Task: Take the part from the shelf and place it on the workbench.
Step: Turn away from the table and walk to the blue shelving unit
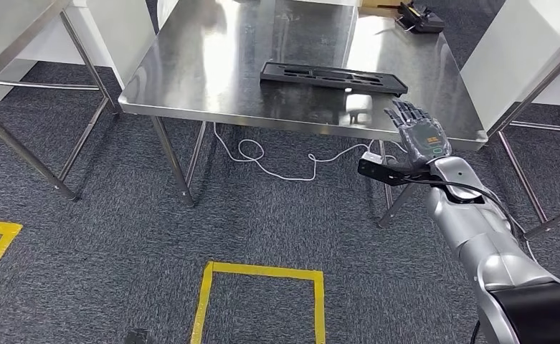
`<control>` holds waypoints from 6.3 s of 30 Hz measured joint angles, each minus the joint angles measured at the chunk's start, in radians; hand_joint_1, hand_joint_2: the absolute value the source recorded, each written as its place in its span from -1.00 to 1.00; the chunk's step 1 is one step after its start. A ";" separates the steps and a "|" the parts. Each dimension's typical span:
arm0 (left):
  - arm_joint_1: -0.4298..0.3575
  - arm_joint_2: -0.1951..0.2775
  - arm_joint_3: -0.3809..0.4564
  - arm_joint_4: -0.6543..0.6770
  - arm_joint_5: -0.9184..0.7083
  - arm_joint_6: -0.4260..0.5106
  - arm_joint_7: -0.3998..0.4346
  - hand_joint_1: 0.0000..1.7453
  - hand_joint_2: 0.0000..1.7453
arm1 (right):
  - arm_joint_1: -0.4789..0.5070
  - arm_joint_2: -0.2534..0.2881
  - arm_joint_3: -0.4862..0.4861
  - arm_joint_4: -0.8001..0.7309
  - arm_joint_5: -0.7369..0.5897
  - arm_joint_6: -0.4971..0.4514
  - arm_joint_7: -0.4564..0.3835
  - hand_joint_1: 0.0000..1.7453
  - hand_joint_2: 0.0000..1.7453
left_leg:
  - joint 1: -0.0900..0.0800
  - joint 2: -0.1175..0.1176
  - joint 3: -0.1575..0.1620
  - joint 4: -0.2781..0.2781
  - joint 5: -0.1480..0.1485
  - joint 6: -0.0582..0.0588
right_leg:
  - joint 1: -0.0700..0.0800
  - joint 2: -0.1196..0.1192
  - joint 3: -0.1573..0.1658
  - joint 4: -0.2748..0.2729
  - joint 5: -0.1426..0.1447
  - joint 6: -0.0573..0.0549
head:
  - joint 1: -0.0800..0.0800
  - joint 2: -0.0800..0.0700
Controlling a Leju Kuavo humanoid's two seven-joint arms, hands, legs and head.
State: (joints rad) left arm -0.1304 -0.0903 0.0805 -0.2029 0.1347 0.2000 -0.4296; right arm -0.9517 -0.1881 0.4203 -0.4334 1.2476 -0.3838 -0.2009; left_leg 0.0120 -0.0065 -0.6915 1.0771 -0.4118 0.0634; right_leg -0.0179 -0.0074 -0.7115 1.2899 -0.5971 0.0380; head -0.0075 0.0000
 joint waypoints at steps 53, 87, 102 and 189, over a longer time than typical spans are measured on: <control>-0.013 -0.011 0.004 -0.008 -0.028 0.002 0.010 -1.00 -1.00 | 0.027 -0.015 -0.023 0.005 0.011 -0.019 0.013 -1.00 1.00 | 0.013 0.003 0.155 0.012 -0.114 -0.072 | 0.010 -0.003 0.047 -0.259 0.210 -0.015 | -0.010 0.000; -0.029 -0.014 0.003 -0.008 -0.047 -0.004 0.027 -1.00 -1.00 | 0.057 -0.057 -0.028 0.009 0.012 -0.026 0.006 -1.00 1.00 | -0.016 0.009 0.184 -0.073 -0.099 -0.004 | 0.034 -0.003 0.038 -0.283 0.242 -0.030 | -0.003 0.000; -0.027 -0.019 0.004 -0.008 -0.053 -0.004 0.027 -1.00 -1.00 | 0.091 -0.061 -0.042 0.014 0.032 -0.022 0.022 -1.00 1.00 | 0.021 0.021 -0.002 -0.070 0.071 -0.066 | -0.022 0.007 0.214 -0.296 0.079 0.004 | -0.002 0.000; 0.033 -0.022 0.010 -0.007 -0.137 0.038 0.059 -1.00 -1.00 | 0.739 0.029 -0.698 0.165 -0.507 0.184 0.010 -1.00 1.00 | 0.000 0.086 0.137 -0.068 -0.071 -0.020 | -0.009 -0.051 0.108 -0.240 0.130 0.037 | 0.013 0.000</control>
State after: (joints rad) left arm -0.0971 -0.1119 0.0905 -0.2097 -0.0028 0.2379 -0.3710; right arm -0.2127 -0.1596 -0.2782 -0.2682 0.7406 -0.1994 -0.1909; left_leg 0.0121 0.0790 -0.5541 1.0086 -0.4823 0.0429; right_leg -0.0268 -0.0580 -0.6035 1.0498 -0.4669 0.0748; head 0.0050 0.0000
